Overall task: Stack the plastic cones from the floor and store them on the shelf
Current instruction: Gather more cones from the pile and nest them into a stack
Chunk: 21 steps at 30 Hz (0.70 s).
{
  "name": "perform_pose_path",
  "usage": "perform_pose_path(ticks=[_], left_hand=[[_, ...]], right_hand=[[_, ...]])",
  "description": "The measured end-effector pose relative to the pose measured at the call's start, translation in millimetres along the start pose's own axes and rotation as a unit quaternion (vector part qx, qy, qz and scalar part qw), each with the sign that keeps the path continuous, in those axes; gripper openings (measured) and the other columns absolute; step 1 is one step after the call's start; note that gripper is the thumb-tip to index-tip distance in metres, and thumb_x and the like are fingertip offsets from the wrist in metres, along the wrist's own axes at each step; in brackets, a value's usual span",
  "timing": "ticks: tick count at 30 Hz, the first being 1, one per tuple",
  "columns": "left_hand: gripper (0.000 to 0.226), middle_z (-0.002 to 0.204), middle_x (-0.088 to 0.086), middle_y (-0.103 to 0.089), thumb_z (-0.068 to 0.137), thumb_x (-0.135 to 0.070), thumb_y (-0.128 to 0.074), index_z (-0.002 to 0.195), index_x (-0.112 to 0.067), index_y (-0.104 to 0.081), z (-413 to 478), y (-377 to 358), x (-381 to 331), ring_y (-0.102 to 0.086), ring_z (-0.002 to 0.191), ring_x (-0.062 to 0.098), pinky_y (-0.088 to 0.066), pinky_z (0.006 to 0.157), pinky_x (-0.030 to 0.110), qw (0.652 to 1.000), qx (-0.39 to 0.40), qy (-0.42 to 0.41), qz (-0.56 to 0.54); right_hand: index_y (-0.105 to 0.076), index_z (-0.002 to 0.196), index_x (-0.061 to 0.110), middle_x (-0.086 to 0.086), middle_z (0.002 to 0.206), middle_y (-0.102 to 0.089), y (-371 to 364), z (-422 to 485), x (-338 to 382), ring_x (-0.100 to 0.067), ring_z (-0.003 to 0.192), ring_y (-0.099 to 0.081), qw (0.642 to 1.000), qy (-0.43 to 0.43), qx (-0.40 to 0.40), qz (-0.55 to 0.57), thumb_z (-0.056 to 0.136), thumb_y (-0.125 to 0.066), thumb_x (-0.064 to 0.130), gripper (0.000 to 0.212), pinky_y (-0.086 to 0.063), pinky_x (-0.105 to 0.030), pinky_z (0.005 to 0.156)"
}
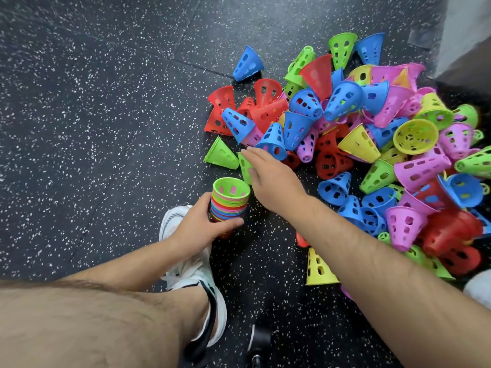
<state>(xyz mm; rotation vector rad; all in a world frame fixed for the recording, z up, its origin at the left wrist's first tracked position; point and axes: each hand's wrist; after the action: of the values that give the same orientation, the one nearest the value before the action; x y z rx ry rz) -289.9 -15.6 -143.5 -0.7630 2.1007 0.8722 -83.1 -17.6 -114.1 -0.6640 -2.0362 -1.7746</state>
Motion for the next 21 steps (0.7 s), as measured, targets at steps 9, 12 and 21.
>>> perform_pose_path(ticks=[9,12,21], left_hand=[[0.061,0.11,-0.008,-0.073,0.072,-0.033,-0.092,0.122,-0.019,-0.06,3,2,4,-0.068,0.098,-0.001,-0.047,0.082,0.007,1.0,0.003,0.002,-0.001],[0.061,0.109,-0.01,-0.073,0.071,-0.035,-0.092,0.121,-0.021,-0.06,3,3,4,-0.067,0.096,-0.004,-0.046,0.081,0.006,1.0,0.008,0.001,0.008],[0.064,0.109,-0.013,-0.073,0.068,-0.046,-0.09,0.121,-0.025,-0.061,3,5,-1,-0.067,0.097,-0.005,-0.047,0.083,0.009,1.0,0.019,0.002,0.023]], right_hand=[[-0.049,0.13,0.008,-0.009,0.122,-0.052,-8,20,5,-0.032,0.104,-0.058,0.976,0.001,0.027,-0.215,0.093,-0.049,0.002,0.038,-0.039,-0.039,0.069],[-0.063,0.115,0.009,-0.01,0.109,-0.058,-12,14,-5,-0.034,0.102,-0.055,0.988,0.011,-0.012,-0.153,0.098,-0.05,0.012,0.021,-0.044,-0.042,0.076],[-0.072,0.099,0.013,0.001,0.097,-0.065,11,-14,-17,-0.027,0.097,-0.056,0.965,0.032,-0.247,0.078,0.096,-0.065,0.02,0.01,-0.034,-0.022,0.093]])
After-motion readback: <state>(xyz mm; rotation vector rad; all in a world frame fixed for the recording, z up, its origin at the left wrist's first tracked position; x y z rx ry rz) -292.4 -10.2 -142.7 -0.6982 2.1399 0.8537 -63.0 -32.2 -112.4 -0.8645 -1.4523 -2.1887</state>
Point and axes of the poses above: each hand's wrist, its own z-axis towards the middle knuckle, its own y-axis out of the back of the hand, x = y × z
